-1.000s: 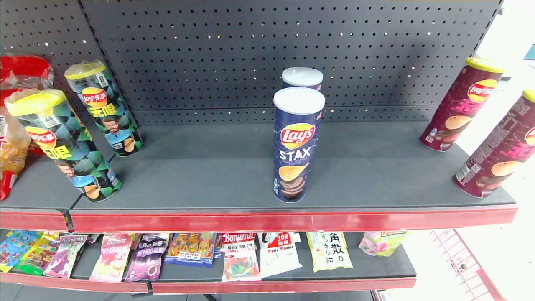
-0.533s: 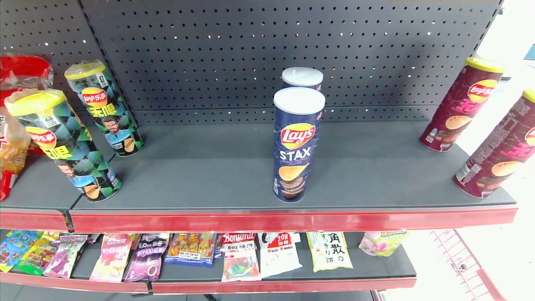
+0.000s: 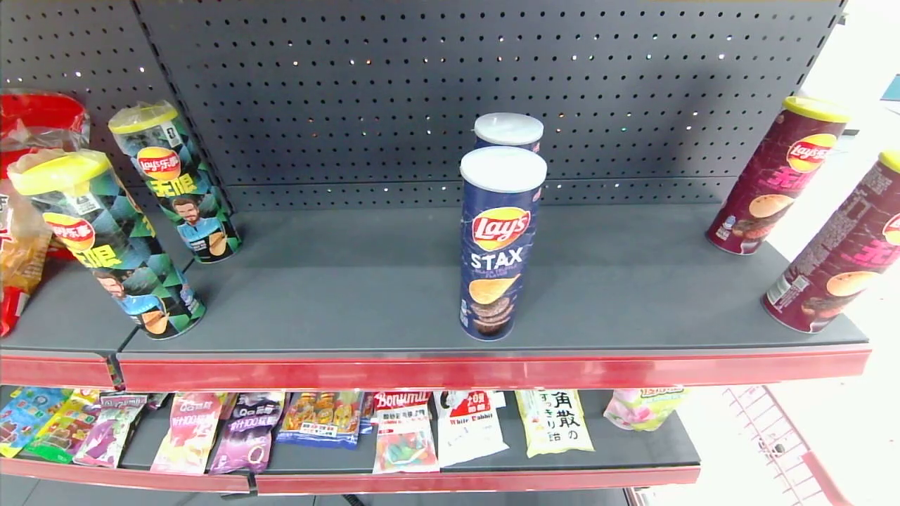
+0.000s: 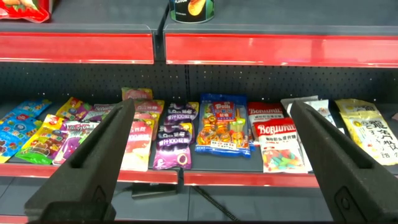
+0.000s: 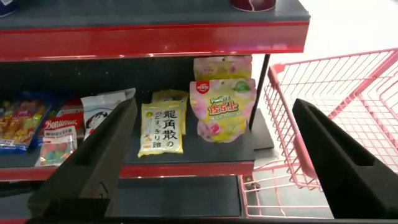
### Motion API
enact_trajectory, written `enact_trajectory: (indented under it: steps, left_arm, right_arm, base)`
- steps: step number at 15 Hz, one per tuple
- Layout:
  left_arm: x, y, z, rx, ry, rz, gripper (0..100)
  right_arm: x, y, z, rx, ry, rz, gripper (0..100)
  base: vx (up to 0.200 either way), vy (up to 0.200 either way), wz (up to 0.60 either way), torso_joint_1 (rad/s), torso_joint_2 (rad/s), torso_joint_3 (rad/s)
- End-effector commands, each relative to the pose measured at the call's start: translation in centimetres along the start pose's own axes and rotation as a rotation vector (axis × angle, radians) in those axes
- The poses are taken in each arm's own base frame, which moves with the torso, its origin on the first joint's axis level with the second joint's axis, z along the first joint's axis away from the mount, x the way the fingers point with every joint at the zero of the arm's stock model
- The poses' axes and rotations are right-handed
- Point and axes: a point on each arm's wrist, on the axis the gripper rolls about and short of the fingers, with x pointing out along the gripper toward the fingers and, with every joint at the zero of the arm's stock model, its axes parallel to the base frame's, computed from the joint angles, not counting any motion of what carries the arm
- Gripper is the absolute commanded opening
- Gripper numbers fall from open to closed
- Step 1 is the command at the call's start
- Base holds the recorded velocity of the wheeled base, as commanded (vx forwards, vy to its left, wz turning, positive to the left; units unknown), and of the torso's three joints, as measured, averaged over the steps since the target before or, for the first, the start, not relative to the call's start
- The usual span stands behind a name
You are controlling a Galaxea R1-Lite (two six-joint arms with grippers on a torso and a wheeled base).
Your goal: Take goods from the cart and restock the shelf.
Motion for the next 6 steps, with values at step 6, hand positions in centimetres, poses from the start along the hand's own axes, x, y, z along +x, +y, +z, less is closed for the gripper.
enact_trajectory:
  steps: [6]
  left_arm:
    - [0.0,0.0,0.0,0.0,0.0,0.0,100]
  right_arm:
    - [0.02,-0.01,-0.02,0.0,0.002,-0.001,100]
  base:
    - [0.0,0.0,0.0,0.0,0.0,0.0]
